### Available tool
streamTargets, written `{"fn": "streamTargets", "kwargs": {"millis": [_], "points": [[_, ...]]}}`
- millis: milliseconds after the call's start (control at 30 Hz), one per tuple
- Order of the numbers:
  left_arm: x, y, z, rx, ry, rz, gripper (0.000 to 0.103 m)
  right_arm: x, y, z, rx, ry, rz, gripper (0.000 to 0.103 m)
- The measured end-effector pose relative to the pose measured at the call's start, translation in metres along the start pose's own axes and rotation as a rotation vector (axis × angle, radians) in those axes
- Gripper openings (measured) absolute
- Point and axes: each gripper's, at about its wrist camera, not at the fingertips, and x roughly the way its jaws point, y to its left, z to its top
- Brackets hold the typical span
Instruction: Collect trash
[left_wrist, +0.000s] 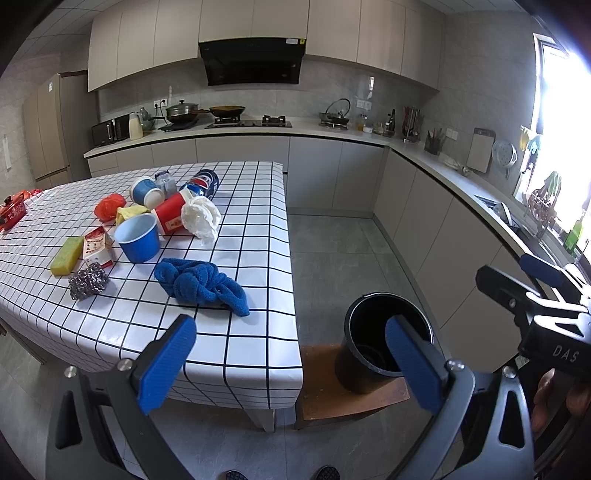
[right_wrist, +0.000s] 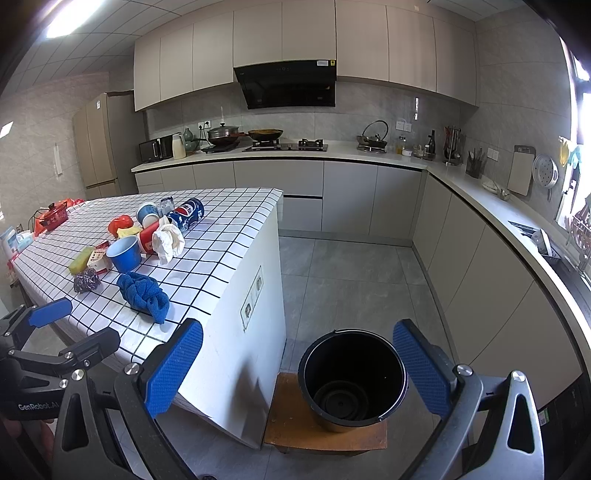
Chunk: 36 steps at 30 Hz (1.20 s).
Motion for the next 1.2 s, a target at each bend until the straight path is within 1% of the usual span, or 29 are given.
{"fn": "streamTargets", "kwargs": {"millis": [833, 1200], "points": [[0.002, 0.005, 0.002, 0.001, 0.001, -0.002, 0.103, 0.002, 0.002, 0.001, -0.006, 0.004, -0.004, 0.103], [0.005, 0.011, 0.004, -0.011, 0.009, 0.001, 0.103, 0.008, 0.002, 0.004, -0.001, 0.016, 0.006, 0.103]]}}
